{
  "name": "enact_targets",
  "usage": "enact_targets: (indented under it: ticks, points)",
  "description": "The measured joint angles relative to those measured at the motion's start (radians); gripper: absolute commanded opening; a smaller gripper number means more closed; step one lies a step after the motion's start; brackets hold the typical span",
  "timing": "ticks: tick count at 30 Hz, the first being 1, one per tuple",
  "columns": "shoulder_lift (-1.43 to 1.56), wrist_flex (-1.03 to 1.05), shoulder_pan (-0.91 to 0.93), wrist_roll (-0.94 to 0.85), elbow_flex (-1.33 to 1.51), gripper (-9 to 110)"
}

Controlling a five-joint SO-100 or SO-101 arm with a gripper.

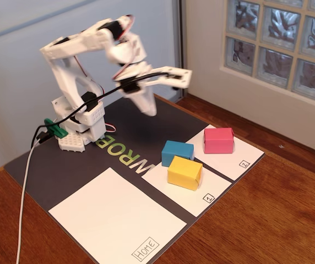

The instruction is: Move box red to home

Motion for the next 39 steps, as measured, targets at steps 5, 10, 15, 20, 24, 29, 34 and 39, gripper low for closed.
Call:
enact_targets:
  ticks: [5, 10, 15, 20, 24, 29, 34, 39]
  points:
    - [-0.141, 0.000, -0.071, -0.005, -0.133, 0]
    - [-0.273, 0.000, -0.140, 0.021, -0.239, 0]
    - [-0.348, -0.040, -0.186, 0.071, -0.275, 2]
    - [-0.446, -0.048, -0.213, 0.118, -0.313, 10]
    - [-0.526, -0.046, -0.222, 0.127, -0.374, 0]
    - [-0.623, -0.046, -0.239, 0.146, -0.472, 0]
    - [-0.727, -0.037, -0.259, 0.176, -0.588, 0]
    - [-0.862, -0.012, -0.288, 0.198, -0.735, 0]
